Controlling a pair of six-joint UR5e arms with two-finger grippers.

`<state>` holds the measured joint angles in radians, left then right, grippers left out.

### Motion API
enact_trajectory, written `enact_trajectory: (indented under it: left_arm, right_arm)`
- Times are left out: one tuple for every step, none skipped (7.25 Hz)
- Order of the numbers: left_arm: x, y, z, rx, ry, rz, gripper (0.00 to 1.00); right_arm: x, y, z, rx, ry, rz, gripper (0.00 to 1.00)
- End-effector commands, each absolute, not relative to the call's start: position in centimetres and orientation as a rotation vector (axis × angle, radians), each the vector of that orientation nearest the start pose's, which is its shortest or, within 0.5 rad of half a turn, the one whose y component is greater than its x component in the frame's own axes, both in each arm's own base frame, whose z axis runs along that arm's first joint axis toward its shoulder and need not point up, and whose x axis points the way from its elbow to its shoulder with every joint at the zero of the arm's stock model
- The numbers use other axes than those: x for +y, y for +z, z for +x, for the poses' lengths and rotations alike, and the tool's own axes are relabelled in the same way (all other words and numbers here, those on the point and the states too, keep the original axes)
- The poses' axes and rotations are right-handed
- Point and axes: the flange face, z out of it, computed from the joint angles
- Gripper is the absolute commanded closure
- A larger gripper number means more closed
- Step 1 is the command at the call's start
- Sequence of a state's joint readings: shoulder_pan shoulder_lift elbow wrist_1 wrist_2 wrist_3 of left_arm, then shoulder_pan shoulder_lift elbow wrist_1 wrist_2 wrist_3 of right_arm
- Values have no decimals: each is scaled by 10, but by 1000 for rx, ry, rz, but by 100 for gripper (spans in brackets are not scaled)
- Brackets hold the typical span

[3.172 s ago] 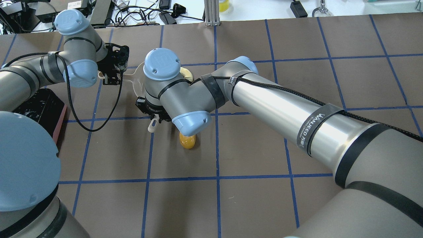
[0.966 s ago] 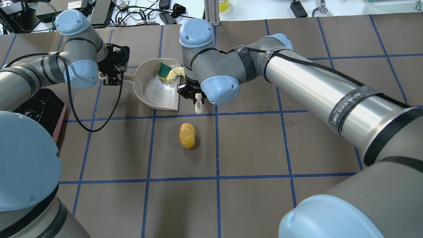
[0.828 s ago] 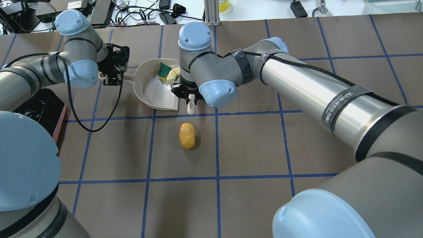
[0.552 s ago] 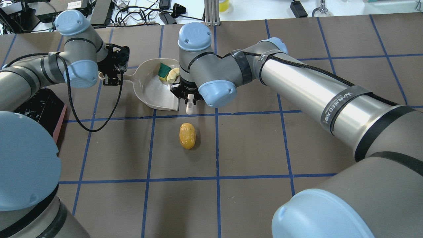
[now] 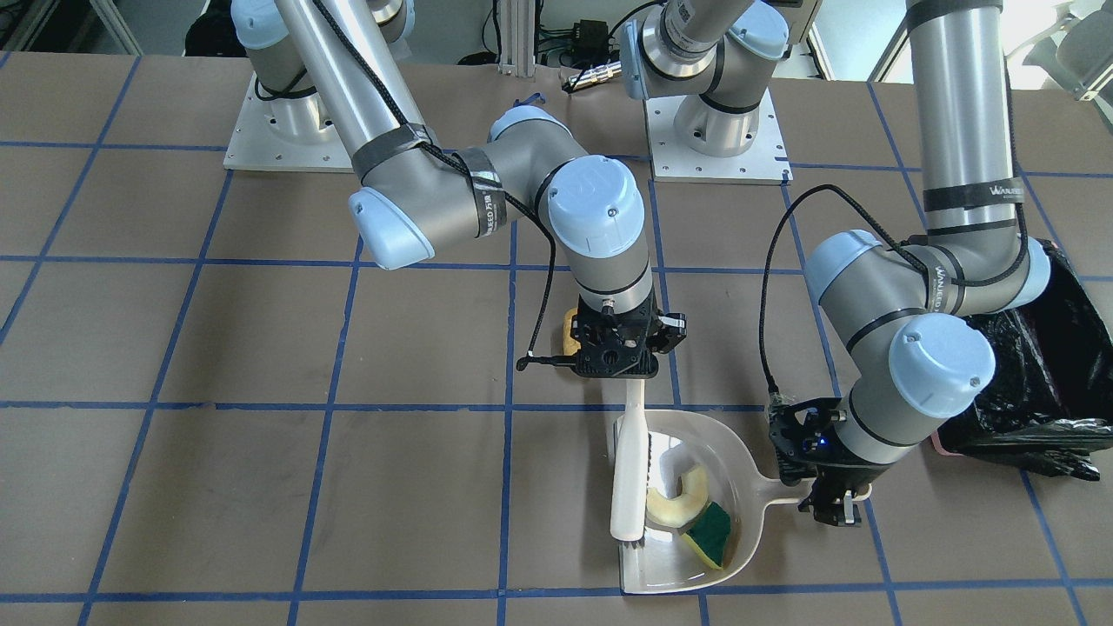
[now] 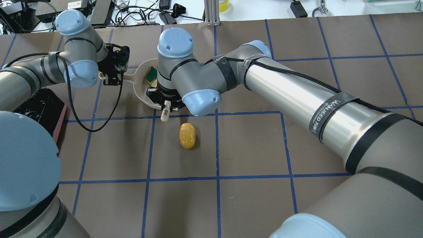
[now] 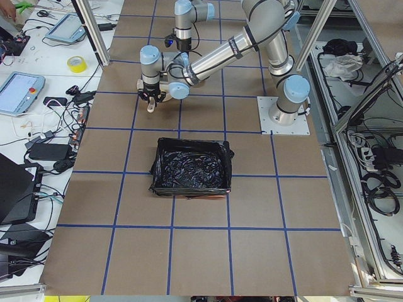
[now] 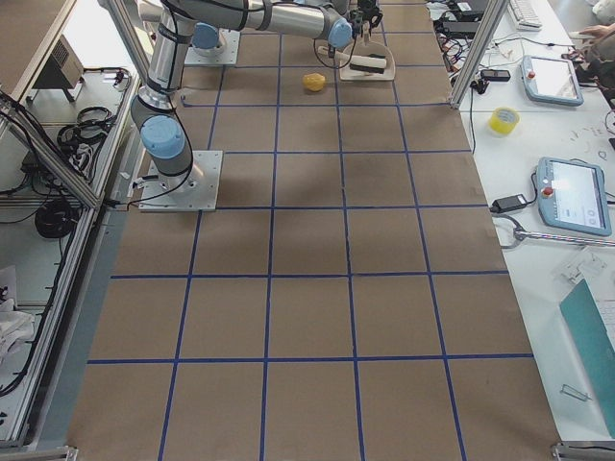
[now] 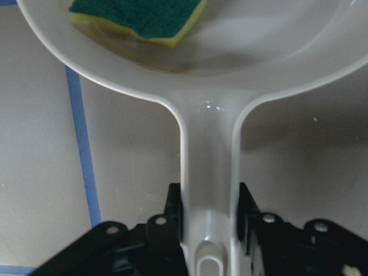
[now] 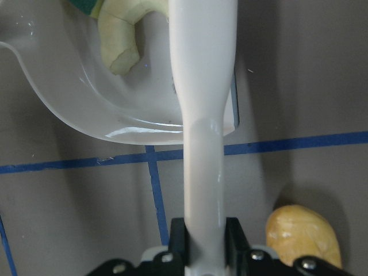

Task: Sweep and dump trash into bin
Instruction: 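Move the brush behind the yellow potato with the right gripper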

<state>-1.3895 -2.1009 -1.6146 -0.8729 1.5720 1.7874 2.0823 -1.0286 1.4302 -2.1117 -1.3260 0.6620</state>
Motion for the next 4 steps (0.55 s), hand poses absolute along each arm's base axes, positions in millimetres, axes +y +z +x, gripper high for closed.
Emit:
enact_trajectory:
  left_arm:
    - [-667, 236, -12, -2254, 120, -2342, 95]
    - [-666, 245, -13, -2251, 132, -2361, 99]
    - [-656, 251, -4, -2207, 126, -2401, 99]
    - [-628, 252, 10, -2188, 107, -2393, 100]
  right_arm:
    - [-520, 332, 430, 2938, 84, 144, 100]
    - [-503, 351, 403, 3000, 98, 117, 100]
    - [-471, 370, 380, 3035, 113, 125, 100]
    - [-435, 369, 367, 3053, 153, 119, 100]
